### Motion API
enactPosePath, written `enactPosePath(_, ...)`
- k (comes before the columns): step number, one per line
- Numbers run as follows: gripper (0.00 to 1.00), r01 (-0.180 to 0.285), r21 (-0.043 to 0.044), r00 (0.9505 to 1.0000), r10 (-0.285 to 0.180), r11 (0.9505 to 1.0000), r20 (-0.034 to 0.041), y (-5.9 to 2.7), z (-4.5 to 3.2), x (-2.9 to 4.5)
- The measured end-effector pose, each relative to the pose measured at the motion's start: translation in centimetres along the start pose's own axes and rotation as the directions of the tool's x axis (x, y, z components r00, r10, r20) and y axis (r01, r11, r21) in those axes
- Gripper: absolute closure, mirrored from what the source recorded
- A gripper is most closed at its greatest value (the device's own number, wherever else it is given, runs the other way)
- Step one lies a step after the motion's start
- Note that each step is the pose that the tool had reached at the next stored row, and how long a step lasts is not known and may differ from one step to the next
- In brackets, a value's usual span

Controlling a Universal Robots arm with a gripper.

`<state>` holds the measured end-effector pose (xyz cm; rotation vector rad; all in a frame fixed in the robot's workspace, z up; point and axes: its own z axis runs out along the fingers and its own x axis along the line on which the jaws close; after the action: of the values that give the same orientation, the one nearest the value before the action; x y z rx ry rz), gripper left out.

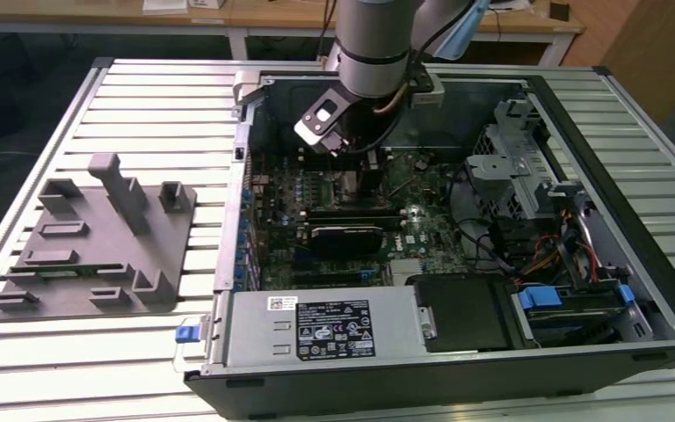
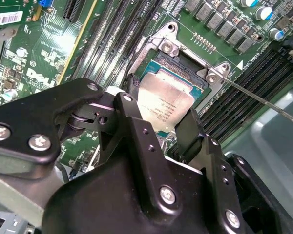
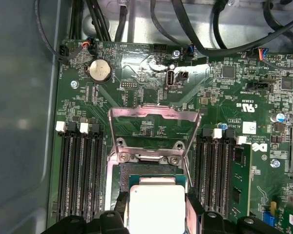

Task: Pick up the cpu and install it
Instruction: 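Place the cpu into insertion slot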

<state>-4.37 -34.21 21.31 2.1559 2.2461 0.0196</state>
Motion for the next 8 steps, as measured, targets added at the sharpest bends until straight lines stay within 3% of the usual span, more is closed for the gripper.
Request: enactPosePath(8,0.46,0.000,0.0000,1.0000,0.000,1.0000,-0.0005,-0.01,0.62,0.07)
